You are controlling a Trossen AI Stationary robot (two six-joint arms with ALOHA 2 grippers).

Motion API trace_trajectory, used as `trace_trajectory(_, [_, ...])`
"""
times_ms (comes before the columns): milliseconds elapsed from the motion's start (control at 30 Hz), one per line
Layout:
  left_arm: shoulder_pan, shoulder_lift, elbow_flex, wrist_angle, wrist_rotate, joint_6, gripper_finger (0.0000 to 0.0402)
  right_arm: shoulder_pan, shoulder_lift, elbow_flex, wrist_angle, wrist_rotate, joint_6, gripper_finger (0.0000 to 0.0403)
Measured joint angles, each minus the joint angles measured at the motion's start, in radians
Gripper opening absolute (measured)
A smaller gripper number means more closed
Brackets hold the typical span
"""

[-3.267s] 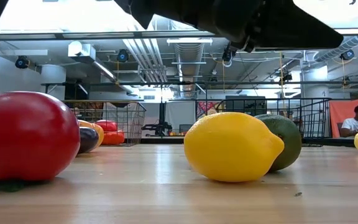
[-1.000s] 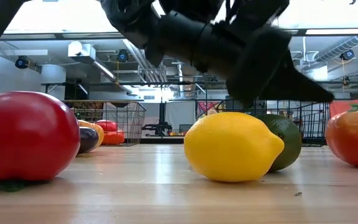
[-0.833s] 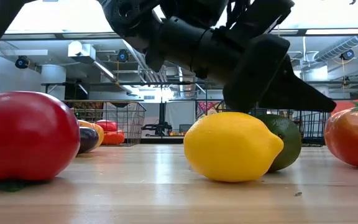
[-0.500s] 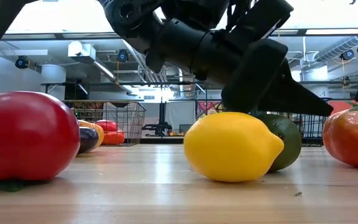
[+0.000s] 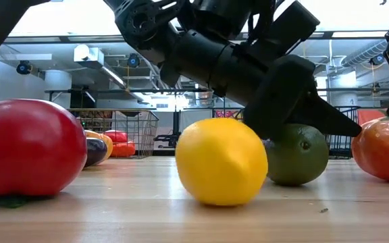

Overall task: Sort produce into baskets
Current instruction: Put the large tomato into the black wire basket

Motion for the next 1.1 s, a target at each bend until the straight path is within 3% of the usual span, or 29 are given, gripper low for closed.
trace_trajectory(433, [0.002,0.001,0.0,0.001,-0.001,-0.013,0.0,-0.003,0.013,0.0,0.0,0.016,0.003,0.0266])
trace_trajectory(1100, [0.011,-0.068,-0.001,-0.056,-0.048,-0.024,0.0,-0.003,0.007,-0.001,-0.001,0.027,0.022,0.0265])
